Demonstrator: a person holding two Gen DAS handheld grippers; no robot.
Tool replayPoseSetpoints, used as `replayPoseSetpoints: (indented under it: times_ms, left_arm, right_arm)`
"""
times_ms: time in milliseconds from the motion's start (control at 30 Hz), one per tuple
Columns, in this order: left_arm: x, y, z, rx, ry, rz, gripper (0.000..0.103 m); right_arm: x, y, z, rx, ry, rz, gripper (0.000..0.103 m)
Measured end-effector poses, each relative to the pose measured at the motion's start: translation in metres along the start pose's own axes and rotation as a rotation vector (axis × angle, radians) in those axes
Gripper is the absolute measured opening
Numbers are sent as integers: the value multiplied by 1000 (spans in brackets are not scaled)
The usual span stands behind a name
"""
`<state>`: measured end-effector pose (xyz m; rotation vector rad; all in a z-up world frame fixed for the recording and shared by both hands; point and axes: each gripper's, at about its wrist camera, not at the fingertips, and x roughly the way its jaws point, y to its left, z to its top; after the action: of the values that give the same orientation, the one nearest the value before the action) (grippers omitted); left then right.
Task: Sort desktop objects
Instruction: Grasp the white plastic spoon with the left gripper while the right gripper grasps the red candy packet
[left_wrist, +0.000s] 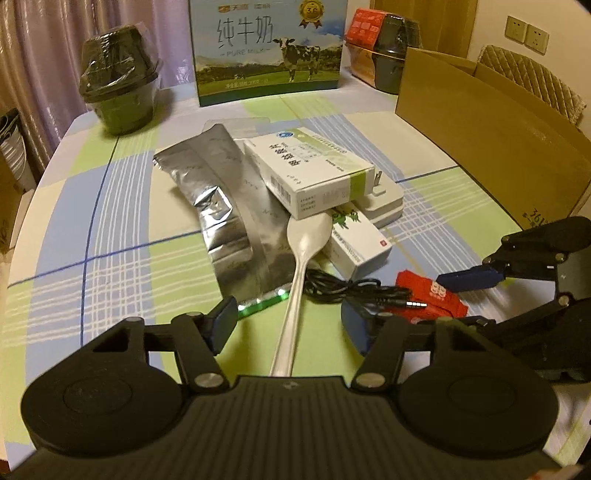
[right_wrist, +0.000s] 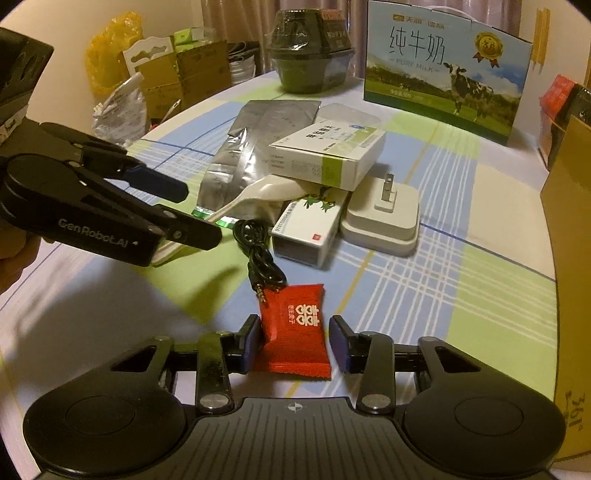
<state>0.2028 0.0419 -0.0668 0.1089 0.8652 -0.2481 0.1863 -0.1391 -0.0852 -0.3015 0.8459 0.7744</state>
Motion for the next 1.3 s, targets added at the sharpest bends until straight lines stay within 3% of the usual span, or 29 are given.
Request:
replayPoseSetpoints:
  times_ms: [133,300,700,1033,1300]
  left_arm:
    - [7,-9,5,53,0,-4,55]
    - [17,-17,10,80,16,-11,41]
    - [18,-8,13,21,33,-5,6]
    - [-5,-15,-1,20,78,-18,5]
    - [-34,-34,-37,10,124,-56,5]
  right_arm:
    - [-1,1,-1,-9,-4,1,35]
    - [-2,1,-4,-29,-7,2,34]
    - [-8,-4,-3,-1,3,-17,28]
    - [-24,-9,-11,61,21,-44,27]
    - [-59,-13,-31,123,22,-88,27]
